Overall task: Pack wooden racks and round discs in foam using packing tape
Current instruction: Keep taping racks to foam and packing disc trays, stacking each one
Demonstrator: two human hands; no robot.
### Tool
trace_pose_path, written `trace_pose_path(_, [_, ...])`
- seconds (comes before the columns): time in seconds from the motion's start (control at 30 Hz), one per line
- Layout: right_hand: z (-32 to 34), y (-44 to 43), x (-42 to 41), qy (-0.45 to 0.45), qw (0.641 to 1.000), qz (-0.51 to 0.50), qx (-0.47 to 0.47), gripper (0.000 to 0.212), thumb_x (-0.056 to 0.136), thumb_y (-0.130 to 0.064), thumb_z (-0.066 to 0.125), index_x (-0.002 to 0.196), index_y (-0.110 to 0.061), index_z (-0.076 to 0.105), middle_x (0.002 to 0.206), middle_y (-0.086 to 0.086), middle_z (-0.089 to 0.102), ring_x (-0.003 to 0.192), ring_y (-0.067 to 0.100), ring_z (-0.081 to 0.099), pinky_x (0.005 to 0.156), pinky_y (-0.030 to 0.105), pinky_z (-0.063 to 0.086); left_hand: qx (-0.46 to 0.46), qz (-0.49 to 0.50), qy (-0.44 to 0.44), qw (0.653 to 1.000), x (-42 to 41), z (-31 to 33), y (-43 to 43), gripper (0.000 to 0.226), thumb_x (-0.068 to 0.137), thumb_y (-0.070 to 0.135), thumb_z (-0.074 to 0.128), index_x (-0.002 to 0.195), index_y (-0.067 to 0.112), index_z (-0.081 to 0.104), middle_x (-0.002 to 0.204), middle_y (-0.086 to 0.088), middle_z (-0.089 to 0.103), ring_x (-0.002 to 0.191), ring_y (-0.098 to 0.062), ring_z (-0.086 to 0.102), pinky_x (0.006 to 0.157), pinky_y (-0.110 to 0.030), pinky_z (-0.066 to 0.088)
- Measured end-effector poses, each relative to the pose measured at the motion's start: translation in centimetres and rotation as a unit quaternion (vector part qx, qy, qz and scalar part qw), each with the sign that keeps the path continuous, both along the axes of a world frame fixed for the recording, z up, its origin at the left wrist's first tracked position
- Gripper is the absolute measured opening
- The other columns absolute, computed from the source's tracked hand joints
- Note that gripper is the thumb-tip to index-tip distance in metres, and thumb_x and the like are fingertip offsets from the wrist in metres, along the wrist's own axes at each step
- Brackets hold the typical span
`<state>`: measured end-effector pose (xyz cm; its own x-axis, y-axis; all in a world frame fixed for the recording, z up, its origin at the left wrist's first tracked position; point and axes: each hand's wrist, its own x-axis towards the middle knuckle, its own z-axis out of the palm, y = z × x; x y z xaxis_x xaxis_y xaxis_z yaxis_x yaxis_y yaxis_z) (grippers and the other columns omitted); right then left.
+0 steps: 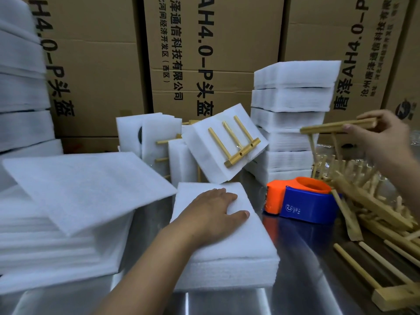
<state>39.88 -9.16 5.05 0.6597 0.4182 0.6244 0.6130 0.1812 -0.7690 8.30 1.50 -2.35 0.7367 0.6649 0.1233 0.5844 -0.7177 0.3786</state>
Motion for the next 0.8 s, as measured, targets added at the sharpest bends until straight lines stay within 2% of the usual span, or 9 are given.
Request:
trace_pose_path(0.07, [0.4,0.1,-0.9,-0.012,0.999,-0.027,0.034,0.030,0.082,-0.017,0.071,0.108,-0.020,0.057,0.092,-0.012,0.058,0.090,0.008,0.062,0.072,0.030,0.053,0.003,0.000,0.003,1.000,0.0,0.0,0.1,0.062,0.091,0.060,0.038,0.146,0.033,0.027,0.157,0.008,0.015,0.143,-0.009,0.011,0.113,-0.025,0.009])
trace_pose_path(0.23, [0.7,-0.5,-5.0,-0.073,0.993,-0.007,0.088,0.027,0.084,-0.019,0.069,0.107,-0.023,0.055,0.098,-0.011,0.060,0.088,0.002,0.064,0.071,0.024,0.056,-0.025,0.002,-0.016,1.000,0.1,-0.2,0.4,0.062,0.090,0.058,0.041,0.145,0.032,0.030,0.156,0.010,0.018,0.143,-0.008,0.014,0.111,-0.022,0.010])
trace_pose_path(0.33, [0.9,-1.2,-9.8,-0.112,0.987,0.023,0.115,0.019,0.083,-0.028,0.069,0.091,-0.033,0.052,0.087,-0.012,0.059,0.074,0.003,0.065,0.059,0.019,0.053,-0.126,0.020,-0.147,0.981,0.0,0.5,1.2,0.047,0.091,0.045,0.052,0.135,0.030,0.048,0.142,0.012,0.043,0.119,-0.001,0.046,0.088,-0.004,0.029])
trace_pose_path(0.4, [0.4,-1.3,-12.9,-0.085,0.987,0.070,0.119,0.019,0.083,-0.027,0.068,0.080,-0.030,0.050,0.080,-0.004,0.063,0.073,0.012,0.069,0.059,0.022,0.052,-0.195,0.040,-0.260,0.945,-0.4,1.2,1.8,0.034,0.091,0.034,0.056,0.125,0.027,0.058,0.128,0.012,0.055,0.100,0.002,0.052,0.069,-0.001,0.035])
trace_pose_path(0.5, [-1.6,-0.5,-16.4,-0.016,0.990,0.125,0.055,0.027,0.086,-0.019,0.066,0.067,-0.010,0.049,0.063,0.006,0.066,0.067,0.013,0.069,0.057,0.019,0.047,-0.172,0.087,-0.334,0.922,-1.3,1.7,2.7,0.031,0.091,0.023,0.055,0.120,0.022,0.062,0.126,0.008,0.060,0.111,-0.005,0.053,0.081,-0.014,0.039])
trace_pose_path(0.57, [-3.5,-0.1,-17.9,0.044,0.987,0.153,0.017,0.036,0.087,-0.020,0.065,0.063,0.003,0.051,0.058,0.008,0.065,0.062,0.022,0.063,0.059,0.027,0.045,-0.114,0.116,-0.318,0.934,-1.9,1.7,3.3,0.037,0.090,0.017,0.052,0.126,0.021,0.058,0.133,0.008,0.055,0.120,-0.009,0.050,0.091,-0.020,0.036])
trace_pose_path(0.63, [-5.1,0.2,-18.8,0.109,0.981,0.160,0.011,0.041,0.087,-0.019,0.064,0.064,0.012,0.052,0.056,0.017,0.052,0.054,0.023,0.045,0.058,0.032,0.038,-0.085,0.128,-0.277,0.948,-2.4,1.3,4.0,0.046,0.088,0.013,0.050,0.133,0.023,0.050,0.140,0.007,0.048,0.122,-0.010,0.048,0.087,-0.018,0.035])
trace_pose_path(0.73, [-6.3,0.3,-19.6,0.185,0.965,0.184,0.026,0.033,0.089,-0.010,0.060,0.063,0.009,0.055,0.059,0.014,0.038,0.052,0.018,0.031,0.047,0.022,0.032,-0.097,0.135,-0.237,0.957,-2.7,0.7,5.0,0.052,0.089,0.008,0.047,0.139,0.021,0.044,0.144,0.002,0.043,0.109,-0.009,0.050,0.071,-0.013,0.039])
trace_pose_path(0.8, [-6.6,0.1,-19.9,0.195,0.958,0.207,0.022,0.033,0.089,-0.008,0.060,0.066,0.015,0.054,0.062,0.016,0.039,0.051,0.018,0.031,0.042,0.018,0.030,-0.118,0.141,-0.251,0.950,-2.5,0.6,5.3,0.046,0.093,0.011,0.045,0.138,0.016,0.045,0.142,-0.001,0.044,0.118,-0.013,0.048,0.085,-0.017,0.040])
